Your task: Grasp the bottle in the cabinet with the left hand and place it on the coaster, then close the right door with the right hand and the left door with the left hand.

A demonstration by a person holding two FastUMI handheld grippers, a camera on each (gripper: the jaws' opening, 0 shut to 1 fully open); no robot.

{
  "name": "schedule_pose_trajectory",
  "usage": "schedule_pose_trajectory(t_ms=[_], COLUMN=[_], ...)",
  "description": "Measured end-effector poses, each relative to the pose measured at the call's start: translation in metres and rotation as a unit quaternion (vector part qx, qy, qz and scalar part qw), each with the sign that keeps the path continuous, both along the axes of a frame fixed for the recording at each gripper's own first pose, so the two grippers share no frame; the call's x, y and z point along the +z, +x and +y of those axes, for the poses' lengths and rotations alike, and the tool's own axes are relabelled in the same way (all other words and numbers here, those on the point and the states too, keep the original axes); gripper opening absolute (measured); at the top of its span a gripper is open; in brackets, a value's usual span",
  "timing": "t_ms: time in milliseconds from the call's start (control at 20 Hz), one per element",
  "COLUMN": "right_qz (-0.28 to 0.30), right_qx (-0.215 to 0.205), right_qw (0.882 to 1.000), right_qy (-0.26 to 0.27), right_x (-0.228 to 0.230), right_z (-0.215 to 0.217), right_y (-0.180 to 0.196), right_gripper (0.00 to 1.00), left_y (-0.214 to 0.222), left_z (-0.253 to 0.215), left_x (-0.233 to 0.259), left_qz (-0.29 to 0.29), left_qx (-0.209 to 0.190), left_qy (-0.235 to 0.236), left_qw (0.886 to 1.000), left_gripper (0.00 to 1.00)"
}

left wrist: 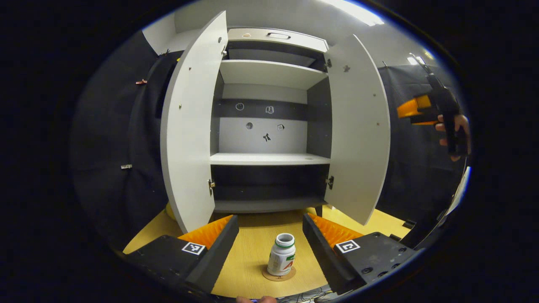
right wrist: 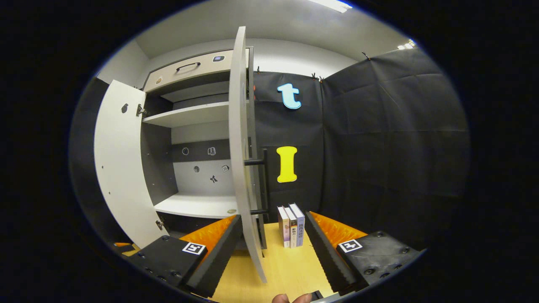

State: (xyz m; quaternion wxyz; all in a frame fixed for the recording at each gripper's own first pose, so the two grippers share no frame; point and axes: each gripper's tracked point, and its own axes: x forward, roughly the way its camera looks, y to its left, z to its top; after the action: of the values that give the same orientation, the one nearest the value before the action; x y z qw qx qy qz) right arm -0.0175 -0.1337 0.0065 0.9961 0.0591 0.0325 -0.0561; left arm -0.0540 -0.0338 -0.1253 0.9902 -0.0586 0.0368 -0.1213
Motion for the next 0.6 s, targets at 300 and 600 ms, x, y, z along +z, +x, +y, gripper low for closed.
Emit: schedule_pose_trajectory(t_ms=[300,600], right_qz=[0.037,0.050], right_qx=[0.023,0.066], right_qw=[0.999,0.996], right_qy=[-0.016,-0.036], right_x=[-0.043,-0.067], right_z=[-0.030,-0.018], right_y=[0.030,0.048], right_gripper=[0.98,0.98], left_y=[0.010,0.022], left_z=[0.013,0.024], left_x=[0.069,0.106], left_qz=[-0.009,-0.011], left_qx=[0.061,0.103], left_qy=[-0.015,-0.014], left_qw=[0.998,0.995], left_gripper=[0.96,0.96])
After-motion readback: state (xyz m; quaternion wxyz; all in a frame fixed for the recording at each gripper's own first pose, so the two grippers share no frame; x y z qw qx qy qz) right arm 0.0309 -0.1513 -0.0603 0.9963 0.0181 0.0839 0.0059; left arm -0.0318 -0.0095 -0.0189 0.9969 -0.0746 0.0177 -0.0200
